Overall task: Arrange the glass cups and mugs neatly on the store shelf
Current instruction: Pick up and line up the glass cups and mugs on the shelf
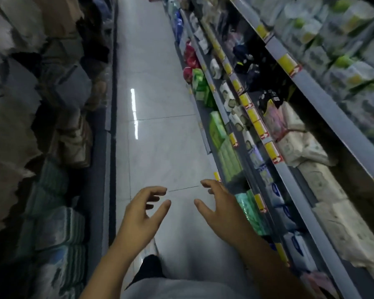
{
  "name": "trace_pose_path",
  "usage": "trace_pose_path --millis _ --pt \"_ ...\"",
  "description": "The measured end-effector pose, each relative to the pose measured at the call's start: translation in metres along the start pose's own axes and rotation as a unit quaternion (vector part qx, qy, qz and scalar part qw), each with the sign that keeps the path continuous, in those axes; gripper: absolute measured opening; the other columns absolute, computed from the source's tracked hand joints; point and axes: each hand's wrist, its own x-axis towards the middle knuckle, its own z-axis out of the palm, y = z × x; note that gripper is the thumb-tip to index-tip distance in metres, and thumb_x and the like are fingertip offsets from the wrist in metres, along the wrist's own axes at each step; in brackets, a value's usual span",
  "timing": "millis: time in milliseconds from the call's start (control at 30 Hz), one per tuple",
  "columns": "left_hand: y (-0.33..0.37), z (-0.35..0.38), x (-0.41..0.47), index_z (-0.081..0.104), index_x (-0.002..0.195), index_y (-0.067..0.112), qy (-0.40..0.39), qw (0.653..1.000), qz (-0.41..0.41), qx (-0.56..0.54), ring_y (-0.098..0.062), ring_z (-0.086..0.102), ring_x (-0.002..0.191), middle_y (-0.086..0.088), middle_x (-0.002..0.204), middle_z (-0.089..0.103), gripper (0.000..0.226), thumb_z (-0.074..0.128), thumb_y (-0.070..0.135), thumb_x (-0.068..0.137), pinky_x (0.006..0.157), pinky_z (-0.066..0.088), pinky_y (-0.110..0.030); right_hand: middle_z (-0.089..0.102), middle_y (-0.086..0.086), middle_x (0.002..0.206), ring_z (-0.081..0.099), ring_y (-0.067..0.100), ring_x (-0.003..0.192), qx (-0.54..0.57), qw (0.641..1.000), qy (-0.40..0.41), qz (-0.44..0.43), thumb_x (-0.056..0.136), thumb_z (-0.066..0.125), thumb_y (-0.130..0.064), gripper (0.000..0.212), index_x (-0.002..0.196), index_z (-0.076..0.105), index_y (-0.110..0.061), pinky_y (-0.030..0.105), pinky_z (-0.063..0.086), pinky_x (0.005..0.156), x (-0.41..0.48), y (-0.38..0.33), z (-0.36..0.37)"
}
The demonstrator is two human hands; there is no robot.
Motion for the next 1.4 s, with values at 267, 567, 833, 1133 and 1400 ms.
trace_pose_path --millis 267,567,833,1133,1400 --pt "0.074 -0.007 0.204 0.068 0.11 0.037 -0.154 0.982 0.106 0.039 -0.002 0.063 0.106 0.022 0.112 0.067 0.021 0.072 0.028 0.091 0.093 0.054 -0.03 0.058 -0.015 0.131 0.056 0.002 0.12 0.047 0.977 0.178 0.112 0.093 0.067 -0.043 0.046 0.135 0.052 -0.035 0.029 0.05 0.101 0.103 -0.038 -0.05" --pt "0.18 0.09 0.344 0.06 0.119 0.039 -0.258 0.911 0.298 0.122 0.003 0.057 0.109 0.03 0.114 0.058 0.031 0.06 0.052 0.091 0.091 0.053 -0.028 0.054 -0.02 0.127 0.05 -0.006 0.116 0.025 0.94 0.31 0.144 0.094 0.061 -0.051 0.046 0.135 0.051 -0.035 0.036 0.049 0.102 0.188 -0.017 -0.156" --pt "0.351 0.137 0.408 0.053 0.123 0.046 -0.266 0.824 0.487 0.112 0.004 0.052 0.109 0.031 0.118 0.05 0.03 0.056 0.052 0.095 0.081 0.045 -0.017 0.046 -0.025 0.134 0.043 -0.007 0.122 -0.102 0.896 0.428 0.068 0.095 0.055 -0.055 0.047 0.139 0.048 -0.039 0.0 0.028 0.096 0.213 -0.068 -0.31" --pt "0.527 0.185 0.43 0.057 0.124 0.037 -0.248 0.71 0.658 0.023 0.006 0.052 0.108 0.023 0.117 0.055 0.029 0.06 0.049 0.097 0.087 0.042 -0.01 0.046 -0.028 0.124 0.042 -0.016 0.111 -0.204 0.794 0.571 0.034 0.094 0.06 -0.047 0.036 0.128 0.049 -0.043 -0.002 0.028 0.089 0.182 -0.124 -0.448" --pt "0.618 0.286 0.42 0.038 0.143 0.045 -0.349 0.64 0.681 0.072 -0.019 0.057 0.117 0.003 0.137 0.045 0.06 0.065 0.054 0.09 0.096 0.053 -0.038 0.055 -0.006 0.117 0.053 0.01 0.1 -0.27 0.712 0.615 0.202 0.094 0.067 -0.026 0.034 0.127 0.057 -0.022 0.024 0.041 0.083 0.157 -0.092 -0.548"
